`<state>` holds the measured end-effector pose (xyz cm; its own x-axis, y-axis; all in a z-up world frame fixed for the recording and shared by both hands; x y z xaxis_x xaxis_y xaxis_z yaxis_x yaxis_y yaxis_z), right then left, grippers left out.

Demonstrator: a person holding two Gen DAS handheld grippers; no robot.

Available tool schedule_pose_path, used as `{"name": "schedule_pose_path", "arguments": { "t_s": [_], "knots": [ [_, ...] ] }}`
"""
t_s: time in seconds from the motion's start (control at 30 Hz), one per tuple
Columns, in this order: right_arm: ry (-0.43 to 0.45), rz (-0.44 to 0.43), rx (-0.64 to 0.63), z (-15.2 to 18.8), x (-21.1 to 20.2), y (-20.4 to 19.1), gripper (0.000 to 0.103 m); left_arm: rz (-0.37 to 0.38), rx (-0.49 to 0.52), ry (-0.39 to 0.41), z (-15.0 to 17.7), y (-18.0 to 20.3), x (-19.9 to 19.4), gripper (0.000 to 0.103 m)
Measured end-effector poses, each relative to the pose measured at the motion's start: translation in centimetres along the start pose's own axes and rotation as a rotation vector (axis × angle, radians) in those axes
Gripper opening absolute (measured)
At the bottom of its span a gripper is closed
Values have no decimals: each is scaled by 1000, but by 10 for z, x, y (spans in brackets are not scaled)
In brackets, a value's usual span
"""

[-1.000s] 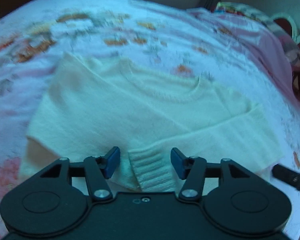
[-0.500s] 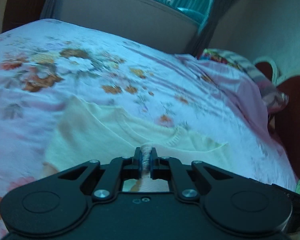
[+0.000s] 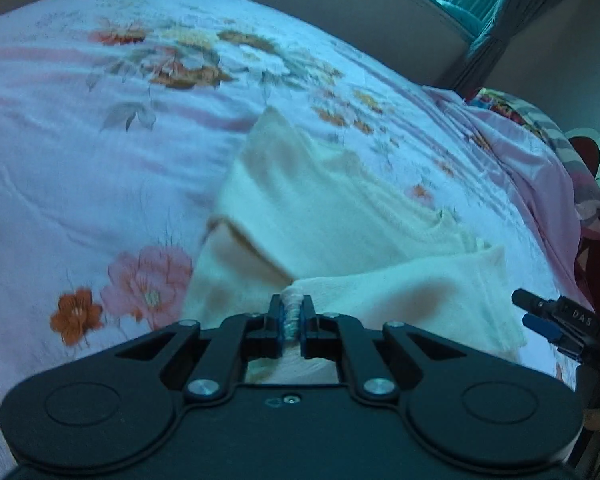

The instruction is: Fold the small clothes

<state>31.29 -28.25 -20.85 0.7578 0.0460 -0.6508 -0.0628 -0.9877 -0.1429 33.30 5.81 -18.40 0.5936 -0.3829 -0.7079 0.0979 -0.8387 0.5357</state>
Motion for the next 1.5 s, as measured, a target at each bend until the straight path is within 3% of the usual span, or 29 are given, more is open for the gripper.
{"name": "schedule_pose_path", "arguments": {
  "t_s": [0.17,0.27,0.43,0.57,0.67,0.73,0.8,0.83,0.9,0.97,1.1,1.2,1.27,1.37,1.43,1.5],
  "knots": [
    [-152,18,-11,11,42,13,65,-79,54,-33,-1,-2,26,8],
    [-81,-5,-14,-1,34,18,65,-89,85,-14,4,0,16,13],
    [-38,49,-38,-38,58,27,65,-38,65,70,-7,14,-9,13],
    [-73,40,-26,-45,93,34,64,-17,121,-2,0,33,19,13],
    [-125,81,-73,-37,114,42,64,-45,105,-36,11,22,44,13],
    [-126,80,-54,-43,109,43,64,-53,113,-25,11,22,37,11],
    [-40,35,-14,-47,89,43,65,-40,140,-2,13,25,25,15],
    [-43,43,-40,-43,86,39,65,-52,154,-6,17,24,24,17],
    [-153,63,-145,-24,100,33,64,-64,161,-25,28,16,28,15],
    [-126,87,-185,-23,84,25,64,-69,185,-15,32,18,17,14],
    [-34,11,-188,-8,32,1,64,-61,194,-33,41,13,9,15],
    [-155,-6,-206,26,41,-3,64,-63,187,-40,44,11,8,15],
    [-138,14,-196,27,34,-4,64,-66,181,-48,44,14,1,16],
    [-61,-24,-165,22,8,-15,65,-57,202,-50,49,15,-4,19],
    [-174,-9,-196,37,23,-18,64,-65,197,-63,52,10,2,19],
    [-162,3,-174,39,15,-18,65,-68,199,-57,53,12,-3,19]
  ]
}}
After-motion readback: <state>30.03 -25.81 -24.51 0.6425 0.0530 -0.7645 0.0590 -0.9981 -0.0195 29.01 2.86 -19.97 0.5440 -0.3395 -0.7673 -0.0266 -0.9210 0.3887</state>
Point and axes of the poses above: each gripper's, at about its wrist camera, not at the fingertips, and x roughly the way its jaws point, y to its right, z to its underside, the point moved 4 cm from there along x, roughly the way its jaws point, and after that the axes turned 14 degrees about -x, right-handed, at the moved point
